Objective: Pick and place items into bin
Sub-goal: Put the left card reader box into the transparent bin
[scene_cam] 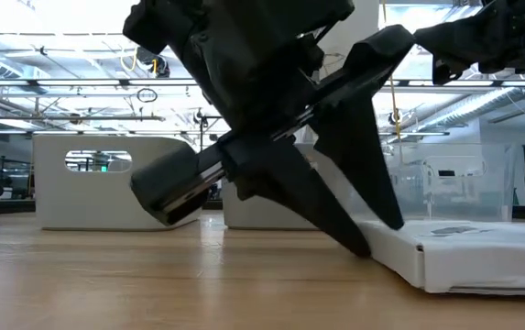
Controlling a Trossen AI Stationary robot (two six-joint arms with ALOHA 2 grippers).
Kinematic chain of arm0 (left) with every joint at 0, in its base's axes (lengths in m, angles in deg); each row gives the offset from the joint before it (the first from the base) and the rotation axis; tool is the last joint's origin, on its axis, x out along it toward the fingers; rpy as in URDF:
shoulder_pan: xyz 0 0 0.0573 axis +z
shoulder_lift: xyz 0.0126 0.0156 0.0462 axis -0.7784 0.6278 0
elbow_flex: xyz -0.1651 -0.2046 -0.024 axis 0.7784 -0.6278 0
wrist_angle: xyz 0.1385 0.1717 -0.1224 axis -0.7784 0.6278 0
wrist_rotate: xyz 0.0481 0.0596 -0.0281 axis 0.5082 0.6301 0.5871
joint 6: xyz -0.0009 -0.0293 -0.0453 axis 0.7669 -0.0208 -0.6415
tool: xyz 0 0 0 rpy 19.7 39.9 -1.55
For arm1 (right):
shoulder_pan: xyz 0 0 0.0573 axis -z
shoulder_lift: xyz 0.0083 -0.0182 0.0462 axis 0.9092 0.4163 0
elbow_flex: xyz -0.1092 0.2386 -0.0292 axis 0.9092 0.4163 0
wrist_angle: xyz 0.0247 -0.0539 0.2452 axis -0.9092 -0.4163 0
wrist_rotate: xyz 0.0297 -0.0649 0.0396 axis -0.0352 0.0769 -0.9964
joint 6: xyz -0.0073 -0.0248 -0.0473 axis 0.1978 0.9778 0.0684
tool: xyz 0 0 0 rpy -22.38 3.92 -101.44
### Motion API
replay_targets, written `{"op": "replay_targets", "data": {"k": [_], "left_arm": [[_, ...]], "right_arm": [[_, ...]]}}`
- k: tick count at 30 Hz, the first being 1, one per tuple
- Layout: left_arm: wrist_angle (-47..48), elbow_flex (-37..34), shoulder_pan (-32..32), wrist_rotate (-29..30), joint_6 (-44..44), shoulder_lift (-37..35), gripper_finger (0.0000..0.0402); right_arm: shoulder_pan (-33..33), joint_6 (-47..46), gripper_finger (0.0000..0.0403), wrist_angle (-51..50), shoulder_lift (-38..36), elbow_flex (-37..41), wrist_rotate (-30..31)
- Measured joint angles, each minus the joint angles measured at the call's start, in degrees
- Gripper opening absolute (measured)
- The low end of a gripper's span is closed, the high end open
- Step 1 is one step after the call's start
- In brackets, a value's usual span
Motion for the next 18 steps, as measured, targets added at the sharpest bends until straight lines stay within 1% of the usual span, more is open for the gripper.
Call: {"op": "replay_targets", "data": {"k": [3,4,7,11,14,18], "left_arm": [[1.19,0.00,-0.21,-0.69,0.41,0.00,0.0028],[1.31,0.00,-0.23,-0.73,0.29,0.00,0.0018],[1.19,0.00,-0.42,-0.70,0.09,0.00,0.0014],[1.42,-0.10,-1.12,1.15,-0.25,-1.16,0.0007],[2.10,-0.28,-1.91,3.23,-1.38,-3.36,0.0006],[0.92,-0.17,-2.95,6.35,-1.45,-8.38,0.0005]], "right_arm": [[0.00,0.00,0.0001,0.00,-0.02,0.00,-0.01],[0.00,-0.02,0.0001,-0.02,0.00,0.00,-0.01],[0.00,0.00,0.0001,-0.02,-0.02,0.00,-0.01],[0.00,0.00,0.0001,-0.02,-0.02,0.00,-0.01],[0.00,0.00,0.0001,-0.07,0.00,0.00,-0.01],[0.00,0.00,0.0001,-0.11,0.00,0.00,-0.01]]}}
